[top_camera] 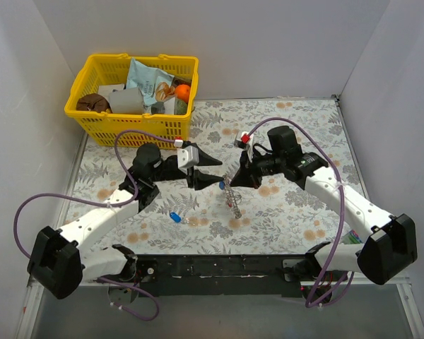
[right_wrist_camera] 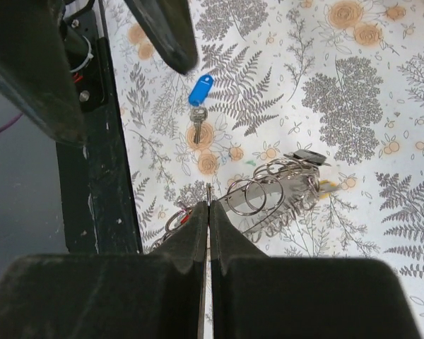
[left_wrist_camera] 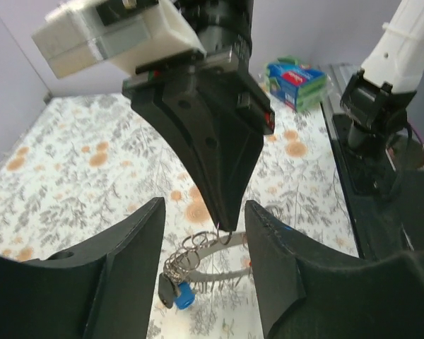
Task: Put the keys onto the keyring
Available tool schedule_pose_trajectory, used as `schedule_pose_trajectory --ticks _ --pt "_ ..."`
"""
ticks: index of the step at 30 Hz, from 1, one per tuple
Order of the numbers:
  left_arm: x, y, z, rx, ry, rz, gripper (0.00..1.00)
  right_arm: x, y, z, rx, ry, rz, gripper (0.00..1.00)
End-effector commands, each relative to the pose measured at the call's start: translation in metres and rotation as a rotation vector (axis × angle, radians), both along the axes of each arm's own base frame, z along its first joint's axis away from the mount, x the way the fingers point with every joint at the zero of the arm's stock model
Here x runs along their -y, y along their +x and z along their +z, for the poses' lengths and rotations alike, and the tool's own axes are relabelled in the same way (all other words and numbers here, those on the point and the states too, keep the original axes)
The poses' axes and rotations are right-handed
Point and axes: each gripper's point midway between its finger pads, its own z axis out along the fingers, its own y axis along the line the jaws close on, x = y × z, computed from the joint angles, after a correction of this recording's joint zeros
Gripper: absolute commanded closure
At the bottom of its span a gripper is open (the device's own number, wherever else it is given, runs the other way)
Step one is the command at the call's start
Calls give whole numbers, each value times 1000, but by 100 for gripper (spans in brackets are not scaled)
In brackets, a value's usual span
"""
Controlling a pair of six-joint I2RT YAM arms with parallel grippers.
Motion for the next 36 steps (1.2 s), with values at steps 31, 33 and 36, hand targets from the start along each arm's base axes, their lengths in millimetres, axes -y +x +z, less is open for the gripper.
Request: schedule_pose_trajectory --ticks 31,33,36 --pt "33 -7 -67 -209 253 -225 79 -1 -8 25 96 15 83 99" --pt "34 -7 -70 -202 262 -229 85 -2 -8 25 95 15 82 99" --pt "34 -8 -74 -209 273 -237 93 -2 -7 26 99 17 84 99"
